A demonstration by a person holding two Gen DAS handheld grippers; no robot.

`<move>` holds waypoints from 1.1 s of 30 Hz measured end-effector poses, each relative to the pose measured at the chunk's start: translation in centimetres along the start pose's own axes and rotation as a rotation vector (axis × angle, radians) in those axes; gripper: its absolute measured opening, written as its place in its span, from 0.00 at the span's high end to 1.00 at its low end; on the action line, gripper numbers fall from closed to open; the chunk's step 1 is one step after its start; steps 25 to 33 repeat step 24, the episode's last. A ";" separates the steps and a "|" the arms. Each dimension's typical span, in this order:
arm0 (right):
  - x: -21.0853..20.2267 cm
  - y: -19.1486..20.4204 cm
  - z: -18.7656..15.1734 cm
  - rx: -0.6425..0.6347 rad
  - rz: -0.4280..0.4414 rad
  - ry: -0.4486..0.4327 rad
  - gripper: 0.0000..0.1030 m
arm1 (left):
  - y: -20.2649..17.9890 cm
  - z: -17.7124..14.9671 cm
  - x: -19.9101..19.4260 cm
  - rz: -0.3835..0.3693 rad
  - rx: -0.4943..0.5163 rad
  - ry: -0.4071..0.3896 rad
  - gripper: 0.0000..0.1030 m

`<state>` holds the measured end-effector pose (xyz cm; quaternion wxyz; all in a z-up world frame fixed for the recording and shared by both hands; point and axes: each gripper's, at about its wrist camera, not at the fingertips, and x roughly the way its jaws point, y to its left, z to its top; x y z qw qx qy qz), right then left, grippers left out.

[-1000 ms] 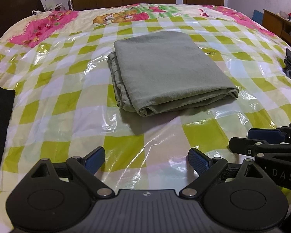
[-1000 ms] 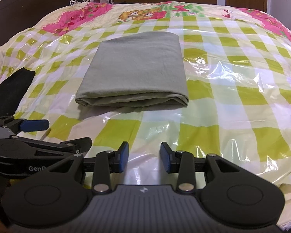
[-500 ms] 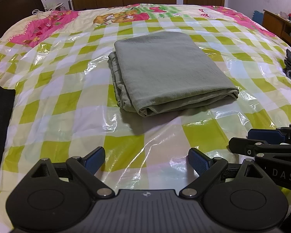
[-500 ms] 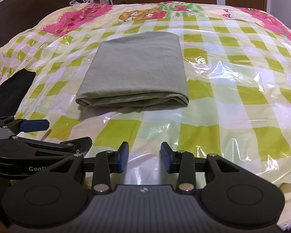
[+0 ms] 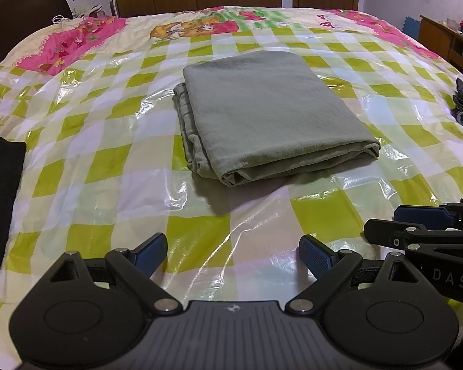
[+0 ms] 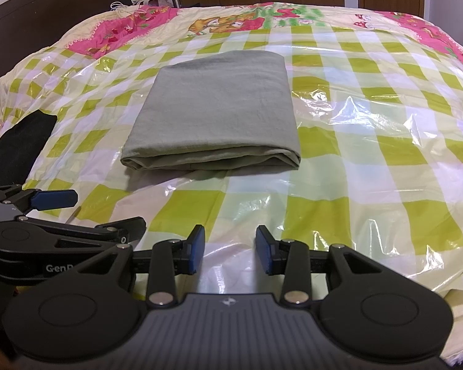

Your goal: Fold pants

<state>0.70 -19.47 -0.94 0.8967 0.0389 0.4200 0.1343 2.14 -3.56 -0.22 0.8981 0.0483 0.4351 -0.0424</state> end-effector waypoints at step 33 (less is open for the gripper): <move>0.0 0.0 0.0 0.000 0.000 0.000 0.63 | 0.1 0.0 0.0 -0.001 -0.010 0.005 0.01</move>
